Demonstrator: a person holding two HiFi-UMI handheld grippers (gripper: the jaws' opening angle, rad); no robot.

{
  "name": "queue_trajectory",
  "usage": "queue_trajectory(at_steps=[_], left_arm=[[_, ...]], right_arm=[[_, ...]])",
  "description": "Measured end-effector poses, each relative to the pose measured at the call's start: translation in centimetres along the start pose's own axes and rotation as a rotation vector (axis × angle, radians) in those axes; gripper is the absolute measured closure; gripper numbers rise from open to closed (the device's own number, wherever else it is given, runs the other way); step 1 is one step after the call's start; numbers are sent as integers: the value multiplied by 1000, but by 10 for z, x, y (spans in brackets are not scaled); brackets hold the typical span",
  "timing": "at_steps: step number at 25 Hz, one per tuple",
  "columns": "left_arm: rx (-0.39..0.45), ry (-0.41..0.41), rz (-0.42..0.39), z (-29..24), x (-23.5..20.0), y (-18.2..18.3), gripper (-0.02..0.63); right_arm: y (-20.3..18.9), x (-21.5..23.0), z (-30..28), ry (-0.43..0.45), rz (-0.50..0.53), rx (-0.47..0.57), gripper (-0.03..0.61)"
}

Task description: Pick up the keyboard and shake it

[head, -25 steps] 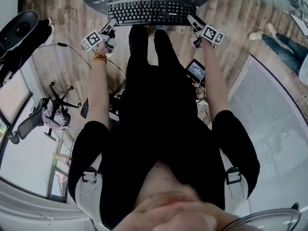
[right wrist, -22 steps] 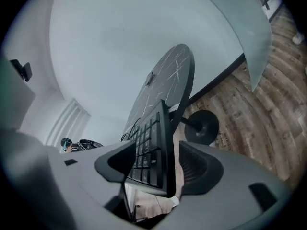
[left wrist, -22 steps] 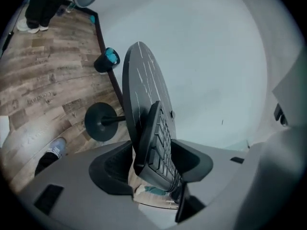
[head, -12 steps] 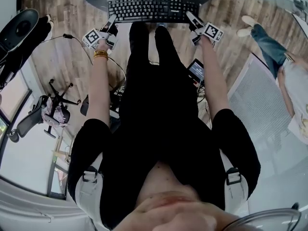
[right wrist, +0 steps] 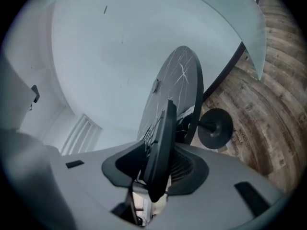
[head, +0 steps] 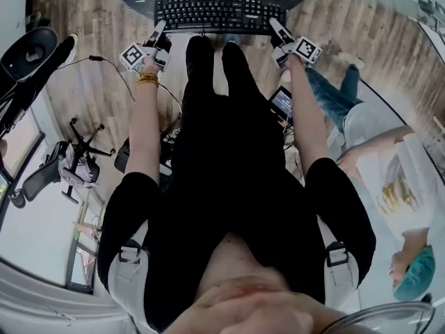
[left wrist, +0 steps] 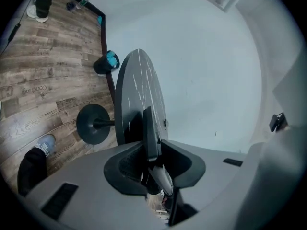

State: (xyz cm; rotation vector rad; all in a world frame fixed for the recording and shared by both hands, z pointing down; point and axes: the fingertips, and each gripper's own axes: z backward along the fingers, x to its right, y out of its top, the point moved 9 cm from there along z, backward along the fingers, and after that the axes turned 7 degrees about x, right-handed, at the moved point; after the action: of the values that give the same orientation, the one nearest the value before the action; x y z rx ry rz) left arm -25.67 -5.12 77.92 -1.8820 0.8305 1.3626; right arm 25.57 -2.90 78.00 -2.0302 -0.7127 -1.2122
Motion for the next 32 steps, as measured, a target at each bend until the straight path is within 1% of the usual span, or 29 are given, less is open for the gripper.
queue_trajectory(at_steps=[2, 5, 7, 8, 10, 13, 17, 22, 25, 28, 32], left_arm=[[12, -8, 10, -1, 3, 0, 509], [24, -40, 20, -3, 10, 0, 509], [26, -70, 6, -4, 17, 3, 510], [27, -89, -6, -5, 21, 5, 510], [31, -141, -20, -7, 36, 12, 510], [31, -214, -52, -9, 71, 23, 511], [32, -338, -100, -10, 136, 37, 511], [48, -463, -215, -18, 215, 73, 509], [52, -520, -281, -24, 254, 91, 509], [78, -579, -319, -36, 288, 108, 509], [110, -628, -361, -50, 312, 133, 510]], right_arm=[[1, -4, 0, 12, -19, 17, 434], [10, -14, -2, 70, 67, 32, 436], [19, -25, -6, 155, 141, 40, 437], [23, -31, -7, 185, 160, 45, 437], [31, -45, -7, 215, 183, 55, 439], [48, -78, -6, 293, 249, 79, 440], [66, -126, 1, 406, 339, 124, 445], [113, -205, -7, 528, 439, 150, 448], [134, -241, -6, 577, 450, 167, 449], [158, -277, -14, 626, 498, 187, 453], [179, -309, -28, 644, 504, 199, 457]])
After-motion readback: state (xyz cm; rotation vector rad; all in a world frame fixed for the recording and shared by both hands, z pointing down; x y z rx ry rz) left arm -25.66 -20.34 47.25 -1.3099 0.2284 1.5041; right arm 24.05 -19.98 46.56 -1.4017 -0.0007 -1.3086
